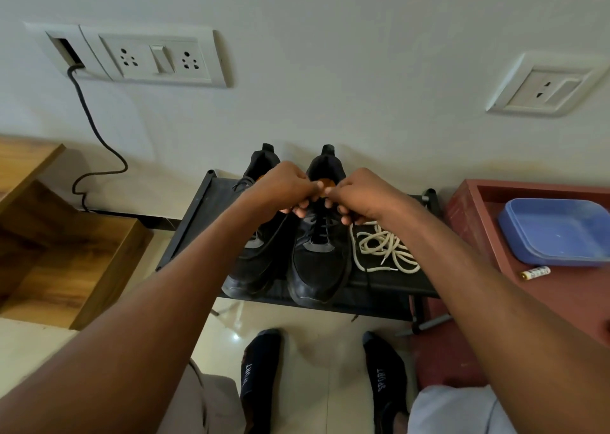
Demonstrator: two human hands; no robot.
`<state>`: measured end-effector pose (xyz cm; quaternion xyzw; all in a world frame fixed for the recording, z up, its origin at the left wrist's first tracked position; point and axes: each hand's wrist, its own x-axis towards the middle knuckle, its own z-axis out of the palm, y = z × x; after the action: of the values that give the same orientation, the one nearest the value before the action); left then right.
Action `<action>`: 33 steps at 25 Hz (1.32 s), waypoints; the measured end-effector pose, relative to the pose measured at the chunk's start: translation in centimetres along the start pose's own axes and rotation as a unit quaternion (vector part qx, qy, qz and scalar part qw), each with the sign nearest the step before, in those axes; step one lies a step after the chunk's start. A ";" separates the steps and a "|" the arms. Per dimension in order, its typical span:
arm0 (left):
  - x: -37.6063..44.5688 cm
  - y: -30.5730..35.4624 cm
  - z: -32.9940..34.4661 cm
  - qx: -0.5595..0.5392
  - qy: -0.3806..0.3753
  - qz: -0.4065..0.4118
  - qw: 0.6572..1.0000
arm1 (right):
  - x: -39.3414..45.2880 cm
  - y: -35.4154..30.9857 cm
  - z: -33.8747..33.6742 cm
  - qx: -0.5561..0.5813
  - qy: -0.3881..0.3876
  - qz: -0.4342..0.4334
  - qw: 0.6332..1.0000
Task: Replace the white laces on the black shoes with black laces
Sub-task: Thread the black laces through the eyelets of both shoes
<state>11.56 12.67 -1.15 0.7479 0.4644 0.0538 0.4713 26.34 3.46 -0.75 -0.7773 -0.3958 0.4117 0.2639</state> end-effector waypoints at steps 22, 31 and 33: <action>-2.0 1.6 -2.7 -0.004 0.014 0.209 0.978 | -5.1 -6.0 -3.9 0.370 -0.038 -0.032 0.928; -0.4 1.1 0.7 0.059 -0.062 0.152 0.985 | -10.5 -12.7 -8.5 0.325 0.020 -0.118 0.938; 0.0 0.4 0.9 0.051 -0.043 0.147 0.987 | -11.6 -14.6 -9.7 0.314 0.040 -0.102 0.943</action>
<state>12.25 12.00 -1.34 0.8329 0.3306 0.0665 0.4389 24.75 0.93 20.08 -0.6262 -0.3129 0.4543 0.5510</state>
